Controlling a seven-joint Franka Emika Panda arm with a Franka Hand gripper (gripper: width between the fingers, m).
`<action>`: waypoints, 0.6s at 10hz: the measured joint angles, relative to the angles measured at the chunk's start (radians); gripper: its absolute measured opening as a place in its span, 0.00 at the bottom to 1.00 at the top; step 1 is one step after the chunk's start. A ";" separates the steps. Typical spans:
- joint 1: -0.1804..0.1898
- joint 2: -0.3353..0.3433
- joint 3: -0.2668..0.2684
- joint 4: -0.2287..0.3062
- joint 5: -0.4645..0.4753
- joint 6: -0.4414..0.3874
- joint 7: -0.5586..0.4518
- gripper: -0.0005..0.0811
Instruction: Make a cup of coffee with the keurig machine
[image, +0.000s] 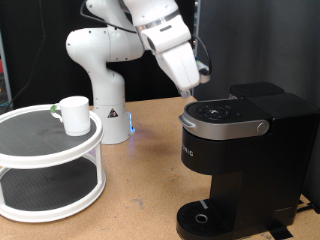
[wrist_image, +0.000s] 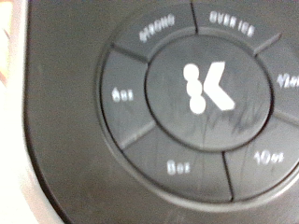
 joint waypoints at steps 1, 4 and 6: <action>0.000 -0.012 0.000 0.005 0.002 -0.014 0.001 0.01; -0.002 -0.025 0.001 0.024 -0.006 -0.041 0.023 0.01; -0.002 -0.026 0.003 0.024 -0.009 -0.041 0.028 0.01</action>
